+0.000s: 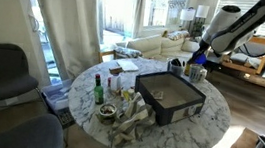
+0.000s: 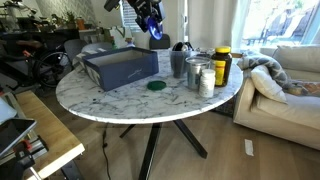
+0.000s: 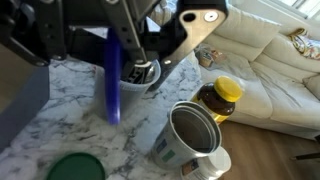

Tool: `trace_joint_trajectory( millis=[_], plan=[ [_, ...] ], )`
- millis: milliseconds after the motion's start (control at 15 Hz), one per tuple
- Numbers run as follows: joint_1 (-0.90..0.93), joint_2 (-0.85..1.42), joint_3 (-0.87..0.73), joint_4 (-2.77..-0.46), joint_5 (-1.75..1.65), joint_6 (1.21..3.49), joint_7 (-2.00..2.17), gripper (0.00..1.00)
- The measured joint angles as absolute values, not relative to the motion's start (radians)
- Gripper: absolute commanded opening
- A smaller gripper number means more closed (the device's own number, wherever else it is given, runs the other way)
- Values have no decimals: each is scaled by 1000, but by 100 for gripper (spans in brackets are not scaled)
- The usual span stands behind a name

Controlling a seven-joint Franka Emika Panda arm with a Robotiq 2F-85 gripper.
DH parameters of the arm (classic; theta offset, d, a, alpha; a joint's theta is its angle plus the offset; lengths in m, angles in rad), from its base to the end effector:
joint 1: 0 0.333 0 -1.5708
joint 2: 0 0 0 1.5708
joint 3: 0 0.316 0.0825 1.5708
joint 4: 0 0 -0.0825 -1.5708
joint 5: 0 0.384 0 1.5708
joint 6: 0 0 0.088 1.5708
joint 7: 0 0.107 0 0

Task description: Put the blue lid on the silver cup

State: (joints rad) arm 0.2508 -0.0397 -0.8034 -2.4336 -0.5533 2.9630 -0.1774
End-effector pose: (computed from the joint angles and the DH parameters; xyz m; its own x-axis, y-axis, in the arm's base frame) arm 0.4577 -0.2416 0.3717 0.9018 0.2062 0.3798 0.0401 -0.9150 0.4015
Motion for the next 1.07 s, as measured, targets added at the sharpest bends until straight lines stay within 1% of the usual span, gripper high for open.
trace_joint_trajectory(
  millis=[200,400,867,1067],
  plan=[
    [227,-60,-869,-2430,-442,3018,-301,0],
    [217,-64,-923,-2411,-301,3049,-313,0],
    [224,-58,-926,-2393,-246,3044,-292,0],
    [257,-65,-926,-2350,-133,2945,-322,0]
  ],
)
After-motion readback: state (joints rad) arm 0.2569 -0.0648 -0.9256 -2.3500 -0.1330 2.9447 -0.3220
